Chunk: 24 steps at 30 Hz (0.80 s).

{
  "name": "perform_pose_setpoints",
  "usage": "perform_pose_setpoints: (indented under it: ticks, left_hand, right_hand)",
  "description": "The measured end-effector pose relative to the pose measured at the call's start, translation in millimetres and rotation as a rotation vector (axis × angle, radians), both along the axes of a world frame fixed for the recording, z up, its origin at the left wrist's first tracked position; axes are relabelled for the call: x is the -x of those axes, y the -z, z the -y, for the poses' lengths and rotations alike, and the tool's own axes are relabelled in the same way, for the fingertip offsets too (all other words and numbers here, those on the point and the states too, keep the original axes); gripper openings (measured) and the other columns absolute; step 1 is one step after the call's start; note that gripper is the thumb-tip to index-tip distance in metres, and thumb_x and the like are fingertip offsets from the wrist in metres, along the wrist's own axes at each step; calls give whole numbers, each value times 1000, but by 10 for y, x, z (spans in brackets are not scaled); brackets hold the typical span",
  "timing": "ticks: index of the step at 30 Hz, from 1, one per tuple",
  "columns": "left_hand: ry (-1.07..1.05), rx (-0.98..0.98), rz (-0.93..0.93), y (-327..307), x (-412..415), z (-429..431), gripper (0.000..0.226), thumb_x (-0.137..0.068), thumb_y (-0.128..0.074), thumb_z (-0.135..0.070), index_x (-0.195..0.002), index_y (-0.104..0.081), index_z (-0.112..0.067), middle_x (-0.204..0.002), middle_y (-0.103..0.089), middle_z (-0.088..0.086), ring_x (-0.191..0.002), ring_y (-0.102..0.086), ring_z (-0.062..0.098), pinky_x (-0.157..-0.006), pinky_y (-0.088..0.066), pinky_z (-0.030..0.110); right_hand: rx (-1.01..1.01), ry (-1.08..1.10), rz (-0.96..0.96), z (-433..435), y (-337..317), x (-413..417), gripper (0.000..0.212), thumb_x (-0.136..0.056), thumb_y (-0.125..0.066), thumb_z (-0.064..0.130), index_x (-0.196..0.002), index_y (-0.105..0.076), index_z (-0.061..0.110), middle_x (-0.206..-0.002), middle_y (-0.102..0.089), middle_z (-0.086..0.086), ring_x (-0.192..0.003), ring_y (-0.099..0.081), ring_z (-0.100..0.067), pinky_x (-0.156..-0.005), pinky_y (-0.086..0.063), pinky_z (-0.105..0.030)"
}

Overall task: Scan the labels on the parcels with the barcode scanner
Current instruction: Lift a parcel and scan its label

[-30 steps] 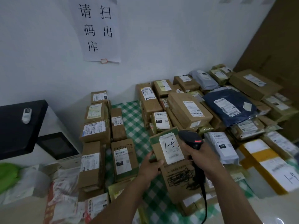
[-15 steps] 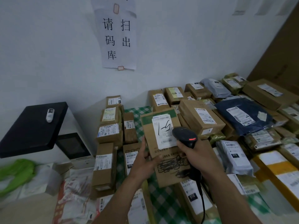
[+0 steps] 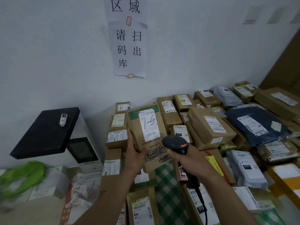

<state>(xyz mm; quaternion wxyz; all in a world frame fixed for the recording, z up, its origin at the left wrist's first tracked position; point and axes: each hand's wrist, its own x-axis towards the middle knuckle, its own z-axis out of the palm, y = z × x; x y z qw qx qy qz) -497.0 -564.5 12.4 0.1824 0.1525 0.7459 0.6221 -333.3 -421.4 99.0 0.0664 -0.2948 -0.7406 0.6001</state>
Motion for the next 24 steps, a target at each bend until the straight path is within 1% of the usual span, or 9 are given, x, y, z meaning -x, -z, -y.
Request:
perform_pose_setpoints:
  ticks: [2,5,7,9,11,14,17,22,24]
  left_hand:
    - [-27,24,-7,27,79,14,113,-93,-74,-8,-156,5,-60,-158,-46,-3,-141,-48,19,-105,-51,58]
    - [-72,31,-47,85,164,35,114,-92,-73,-7,-154,4,-62,-161,-41,0,-145,-44,22,-105,-50,62]
    - [-74,50,-67,118,195,37,114,-92,-73,-7,-155,6,-61,-161,-41,2,-144,-45,23,-105,-50,62]
    - [-68,46,-75,129,205,46,114,-93,-73,-8,-156,7,-59,-160,-42,2,-143,-46,23,-105,-49,62]
    - [-78,53,-59,103,186,60,113,-93,-72,-7,-158,8,-53,-161,-41,4,-143,-45,24,-106,-49,60]
    - [-80,73,-55,58,167,60,111,-95,-70,-7,-161,10,-45,-162,-38,5,-144,-45,25,-107,-50,54]
    - [-80,95,-67,51,156,52,109,-96,-70,-8,-161,11,-43,-161,-39,5,-143,-46,26,-106,-51,53]
    - [-99,102,-93,94,161,81,110,-95,-69,-5,-162,10,-42,-158,-45,5,-143,-46,26,-108,-49,57]
    - [-93,114,-107,119,160,88,109,-95,-69,-6,-162,10,-42,-158,-44,5,-143,-46,26,-107,-49,58]
  right_hand:
    - [7,-38,15,41,-50,62,20,-97,-71,39,-116,-66,39,-92,-79,12,-84,-72,-1,-80,-57,-29]
    - [0,-81,42,98,-90,160,16,-97,-70,38,-113,-69,35,-85,-79,7,-76,-70,-4,-79,-57,-32]
    - [4,-88,51,127,-109,199,14,-97,-70,38,-111,-68,37,-85,-79,9,-75,-71,-4,-75,-57,-30]
    - [-2,-108,46,158,-132,223,13,-98,-70,38,-111,-67,40,-83,-78,13,-71,-70,1,-70,-56,-26]
    - [-5,-119,46,186,-150,232,10,-98,-69,37,-108,-66,40,-80,-77,13,-66,-68,3,-68,-54,-24]
    - [1,-116,68,214,-153,225,10,-99,-69,37,-108,-67,37,-84,-78,7,-68,-69,-2,-69,-54,-24]
    - [9,-114,91,217,-140,212,12,-98,-69,37,-110,-66,38,-84,-78,7,-68,-68,-2,-68,-55,-24]
    - [25,-93,99,194,-141,194,14,-98,-70,38,-111,-69,33,-84,-78,4,-71,-69,-6,-67,-55,-24]
    - [21,-101,92,188,-129,184,15,-98,-70,38,-113,-68,34,-83,-78,4,-67,-67,-3,-65,-54,-24]
